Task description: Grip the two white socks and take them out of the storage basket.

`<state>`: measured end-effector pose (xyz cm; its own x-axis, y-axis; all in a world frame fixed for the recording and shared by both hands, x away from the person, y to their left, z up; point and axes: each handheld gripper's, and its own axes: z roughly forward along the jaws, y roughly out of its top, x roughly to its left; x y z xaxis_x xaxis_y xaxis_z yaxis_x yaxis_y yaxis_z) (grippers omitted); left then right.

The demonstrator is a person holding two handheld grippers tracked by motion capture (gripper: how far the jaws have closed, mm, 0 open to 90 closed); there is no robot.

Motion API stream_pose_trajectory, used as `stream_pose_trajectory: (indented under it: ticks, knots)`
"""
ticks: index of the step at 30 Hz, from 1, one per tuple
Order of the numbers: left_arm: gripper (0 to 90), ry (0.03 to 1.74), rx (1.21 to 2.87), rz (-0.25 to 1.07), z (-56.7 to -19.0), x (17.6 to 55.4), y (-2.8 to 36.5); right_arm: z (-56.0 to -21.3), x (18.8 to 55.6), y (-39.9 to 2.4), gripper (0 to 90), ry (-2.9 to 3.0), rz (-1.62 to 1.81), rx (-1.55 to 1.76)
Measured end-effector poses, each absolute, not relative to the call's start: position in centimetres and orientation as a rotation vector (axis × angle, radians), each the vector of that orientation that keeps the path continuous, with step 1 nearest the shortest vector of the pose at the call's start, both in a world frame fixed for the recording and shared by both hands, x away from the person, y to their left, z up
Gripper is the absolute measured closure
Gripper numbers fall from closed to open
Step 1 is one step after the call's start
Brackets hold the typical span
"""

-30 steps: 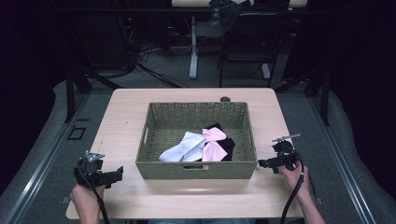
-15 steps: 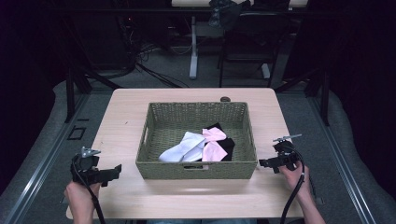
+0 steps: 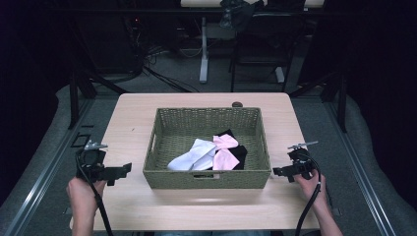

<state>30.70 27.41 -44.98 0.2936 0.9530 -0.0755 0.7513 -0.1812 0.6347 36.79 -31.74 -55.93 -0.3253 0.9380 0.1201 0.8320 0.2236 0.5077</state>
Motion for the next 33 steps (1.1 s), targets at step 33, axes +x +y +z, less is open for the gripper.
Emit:
stream_pose_trajectory:
  ticks: [33]
  knots:
    - [0.2, 1.189, 2.313, 0.304, -41.4, 40.4, 14.1, -55.9, 37.0, -32.3, 6.9, 2.271, 0.755, 1.709]
